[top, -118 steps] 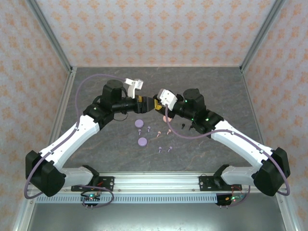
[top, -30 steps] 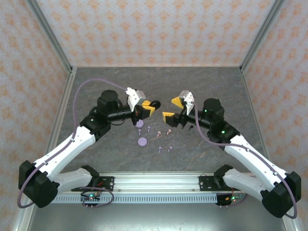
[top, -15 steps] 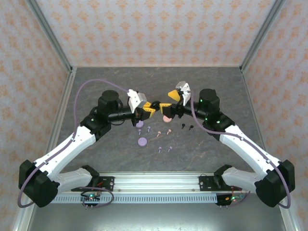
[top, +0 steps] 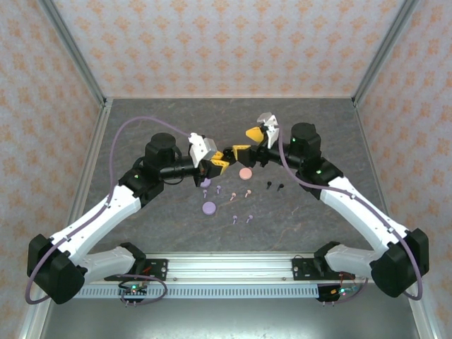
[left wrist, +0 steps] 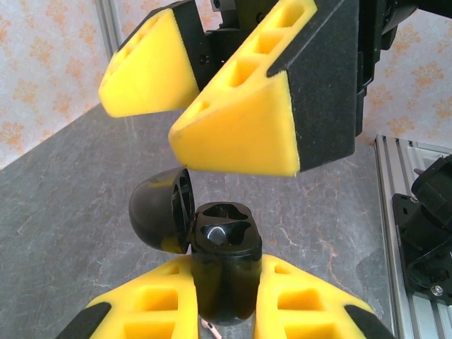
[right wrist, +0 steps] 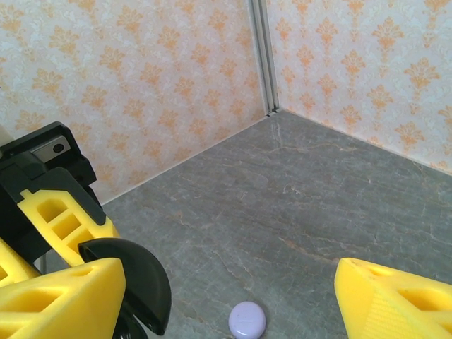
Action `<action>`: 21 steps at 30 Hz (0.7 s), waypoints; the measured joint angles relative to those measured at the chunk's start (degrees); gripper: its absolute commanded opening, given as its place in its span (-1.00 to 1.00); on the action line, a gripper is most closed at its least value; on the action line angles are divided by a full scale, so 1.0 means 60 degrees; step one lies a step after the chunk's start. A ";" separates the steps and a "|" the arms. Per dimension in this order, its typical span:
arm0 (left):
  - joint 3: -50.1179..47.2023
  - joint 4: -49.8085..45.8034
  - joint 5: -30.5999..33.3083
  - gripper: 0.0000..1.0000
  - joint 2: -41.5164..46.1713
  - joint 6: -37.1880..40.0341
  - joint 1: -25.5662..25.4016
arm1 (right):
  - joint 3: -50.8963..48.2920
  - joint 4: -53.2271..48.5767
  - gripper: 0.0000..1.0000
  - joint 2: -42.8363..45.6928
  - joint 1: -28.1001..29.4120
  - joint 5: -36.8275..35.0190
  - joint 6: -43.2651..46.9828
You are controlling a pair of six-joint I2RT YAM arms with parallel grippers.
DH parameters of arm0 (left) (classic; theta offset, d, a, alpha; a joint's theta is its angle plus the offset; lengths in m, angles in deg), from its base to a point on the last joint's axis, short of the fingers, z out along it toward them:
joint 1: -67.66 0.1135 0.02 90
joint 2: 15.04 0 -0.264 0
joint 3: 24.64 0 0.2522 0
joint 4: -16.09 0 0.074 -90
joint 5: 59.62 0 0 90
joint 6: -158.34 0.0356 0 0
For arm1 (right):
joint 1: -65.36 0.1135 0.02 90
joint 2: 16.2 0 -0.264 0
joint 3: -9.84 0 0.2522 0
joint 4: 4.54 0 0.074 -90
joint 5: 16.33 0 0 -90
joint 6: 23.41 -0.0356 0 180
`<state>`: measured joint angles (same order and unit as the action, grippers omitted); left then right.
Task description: Insert wireless bluetooth earbuds into charging case
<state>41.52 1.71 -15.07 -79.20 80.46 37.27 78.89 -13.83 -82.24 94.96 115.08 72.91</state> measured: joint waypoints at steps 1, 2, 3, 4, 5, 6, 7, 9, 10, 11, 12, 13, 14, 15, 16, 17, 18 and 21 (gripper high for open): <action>-0.0007 0.0000 0.0022 -1.00 0.0004 0.0000 0.0000 | 0.0000 -0.0073 0.55 0.0084 -0.0069 0.0000 -0.0102; -0.0033 0.0018 0.0095 -1.00 0.0007 0.0000 0.0000 | 0.0000 -0.0142 0.54 0.0208 -0.0149 -0.0018 -0.0248; -0.0087 0.0076 0.0153 -1.00 0.0033 -0.0004 0.0000 | 0.0000 -0.0204 0.53 0.0335 -0.0233 -0.0076 -0.0357; -0.0197 0.0160 0.0208 -1.00 0.0062 -0.0004 0.0000 | 0.0011 -0.0328 0.52 0.0499 -0.0342 -0.0175 -0.0554; -0.0350 0.0280 0.0277 -1.00 0.0124 -0.0007 0.0000 | 0.0044 -0.0510 0.51 0.0659 -0.0463 -0.0259 -0.0725; -0.0503 0.0364 0.0361 -1.00 0.0200 -0.0015 0.0000 | 0.0106 -0.0729 0.50 0.0790 -0.0608 -0.0372 -0.0911; -0.0659 0.0452 0.0415 -1.00 0.0284 -0.0036 0.0000 | 0.0204 -0.0991 0.50 0.0900 -0.0790 -0.0514 -0.1104; -0.0845 0.0535 0.0481 -1.00 0.0430 -0.0051 0.0000 | 0.0437 -0.1548 0.49 0.1013 -0.1162 -0.0834 -0.1392; -0.0900 0.0586 0.0492 -1.00 0.0503 -0.0084 0.0000 | 0.0539 -0.1872 0.49 0.1035 -0.1326 -0.1064 -0.1523; -0.0918 0.0648 0.0510 -1.00 0.0568 -0.0113 0.0000 | 0.0616 -0.2218 0.48 0.1035 -0.1457 -0.1293 -0.1625; -0.0929 0.0729 0.0514 -1.00 0.0645 -0.0157 0.0000 | 0.0659 -0.2597 0.49 0.1016 -0.1552 -0.1530 -0.1716; -0.0933 0.0801 0.0514 -1.00 0.0732 -0.0200 0.0000 | 0.0685 -0.3013 0.49 0.0973 -0.1596 -0.1767 -0.1792; -0.0933 0.0856 0.0514 -1.00 0.0809 -0.0259 0.0000 | 0.0707 -0.3381 0.48 0.0903 -0.1621 -0.1953 -0.1843; -0.0933 0.0907 0.0514 -1.00 0.0900 -0.0291 0.0000 | 0.0743 -0.3799 0.48 0.0790 -0.1628 -0.2160 -0.1887; -0.0933 0.0951 0.0510 -1.00 0.0994 -0.0302 0.0000 | 0.0765 -0.4189 0.49 0.0652 -0.1628 -0.2368 -0.1938; -0.0933 0.1002 0.0510 -1.00 0.1067 -0.0339 0.0000 | 0.0772 -0.4528 0.49 0.0525 -0.1628 -0.2543 -0.1971; -0.0933 0.1045 0.0506 -1.00 0.1144 -0.0364 0.0000 | 0.0772 -0.4867 0.49 0.0390 -0.1628 -0.2736 -0.2014; -0.0933 0.1126 0.0484 -1.00 0.1341 -0.0474 0.0000 | 0.0772 -0.5555 0.48 0.0062 -0.1628 -0.3235 -0.2320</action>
<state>35.92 8.46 -12.16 -71.15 77.62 37.27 83.53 -47.17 -81.87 85.19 95.67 58.99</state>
